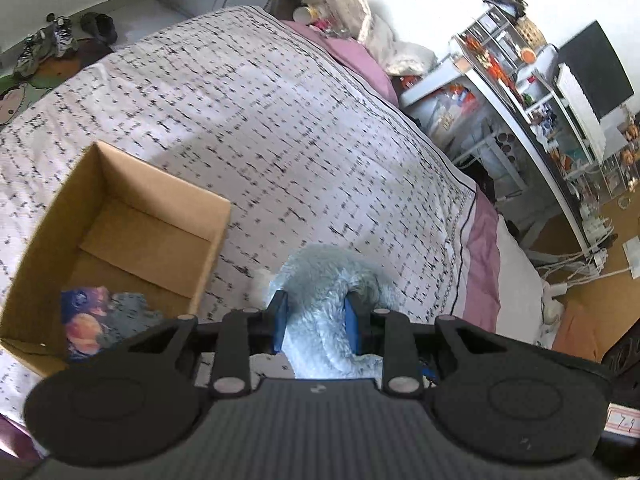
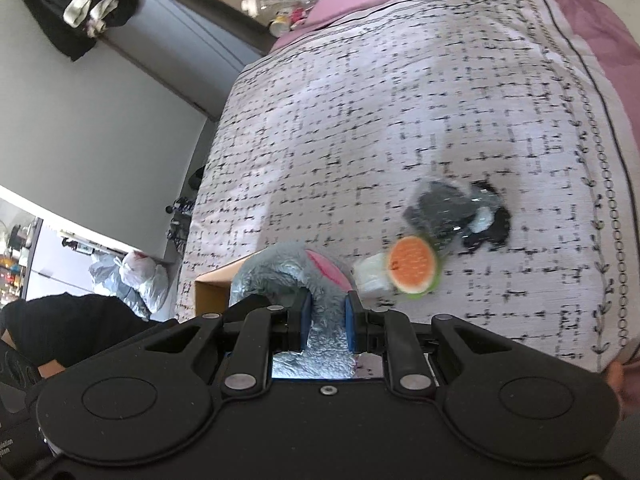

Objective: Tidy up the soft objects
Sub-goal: 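Lift the fluffy plush and carry it toward the cardboard box, then lower the fluffy plush into the box and open both tools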

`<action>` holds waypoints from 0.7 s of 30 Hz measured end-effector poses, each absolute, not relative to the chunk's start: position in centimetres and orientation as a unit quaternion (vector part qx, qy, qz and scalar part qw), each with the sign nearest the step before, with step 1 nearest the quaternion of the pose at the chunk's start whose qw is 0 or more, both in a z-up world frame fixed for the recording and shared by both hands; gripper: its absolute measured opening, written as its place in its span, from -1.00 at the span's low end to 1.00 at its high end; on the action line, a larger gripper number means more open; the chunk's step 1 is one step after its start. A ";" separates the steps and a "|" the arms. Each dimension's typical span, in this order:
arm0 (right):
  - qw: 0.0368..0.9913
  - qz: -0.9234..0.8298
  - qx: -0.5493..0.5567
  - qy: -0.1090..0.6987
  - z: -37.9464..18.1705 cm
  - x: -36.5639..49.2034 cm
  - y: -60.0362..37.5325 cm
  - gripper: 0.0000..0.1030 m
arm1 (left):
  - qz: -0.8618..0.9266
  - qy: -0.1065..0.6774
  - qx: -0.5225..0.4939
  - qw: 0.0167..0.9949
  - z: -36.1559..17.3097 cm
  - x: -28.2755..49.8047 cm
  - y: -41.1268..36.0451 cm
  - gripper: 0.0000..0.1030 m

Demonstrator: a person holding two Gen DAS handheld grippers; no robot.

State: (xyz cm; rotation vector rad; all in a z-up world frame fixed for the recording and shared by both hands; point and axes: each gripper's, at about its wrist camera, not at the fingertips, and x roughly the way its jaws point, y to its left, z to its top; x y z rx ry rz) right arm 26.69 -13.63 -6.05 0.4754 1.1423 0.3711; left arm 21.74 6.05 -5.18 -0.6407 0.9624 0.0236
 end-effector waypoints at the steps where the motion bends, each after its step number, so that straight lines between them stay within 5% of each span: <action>1: 0.799 0.176 0.218 0.532 -6.0 26.7 -13.0 -0.66 | 0.013 0.454 -0.305 0.837 -5.2 21.6 6.5 -0.45; 21: 0.791 0.220 0.168 0.546 -6.8 26.9 -1.6 -0.66 | 0.050 0.445 -0.344 0.825 -7.0 20.7 17.8 -0.44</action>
